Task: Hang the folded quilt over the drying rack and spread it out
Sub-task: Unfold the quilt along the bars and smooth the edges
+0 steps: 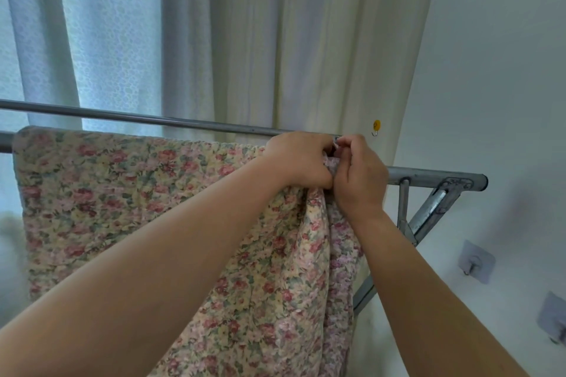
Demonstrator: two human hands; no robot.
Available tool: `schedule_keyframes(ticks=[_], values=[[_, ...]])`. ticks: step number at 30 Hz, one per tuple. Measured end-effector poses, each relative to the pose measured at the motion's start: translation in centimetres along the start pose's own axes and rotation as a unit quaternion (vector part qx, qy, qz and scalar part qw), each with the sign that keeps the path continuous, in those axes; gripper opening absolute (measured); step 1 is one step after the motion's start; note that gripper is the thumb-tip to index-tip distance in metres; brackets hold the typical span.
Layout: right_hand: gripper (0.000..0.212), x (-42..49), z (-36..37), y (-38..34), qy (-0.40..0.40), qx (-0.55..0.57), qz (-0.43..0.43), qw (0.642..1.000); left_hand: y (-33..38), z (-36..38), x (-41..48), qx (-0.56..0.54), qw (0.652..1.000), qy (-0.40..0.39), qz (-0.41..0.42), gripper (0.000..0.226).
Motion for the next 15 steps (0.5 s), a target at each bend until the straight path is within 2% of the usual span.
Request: schedule_keyframes(ticks=[5, 15], values=[[0.026, -0.3, 0.2, 0.5, -0.008, -0.100, -0.099, 0.990, -0.2, -0.2, -0.2, 0.025, 1.000, 0.010, 0.016, 0.048], [0.021, -0.3, 0.1, 0.7, -0.025, -0.127, -0.128, 0.983, -2.5, -1.4, -0.9, 0.019, 1.000, -0.004, -0.023, 0.037]])
Point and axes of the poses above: each hand's wrist, its own x-axis towards the middle knuckle, its own z-axis out of the palm, y = z × x, the point moved 2 cm from there along x, towards the middle knuckle, and after that the axes turned 10 degrees about y, right-handed, at the moved point
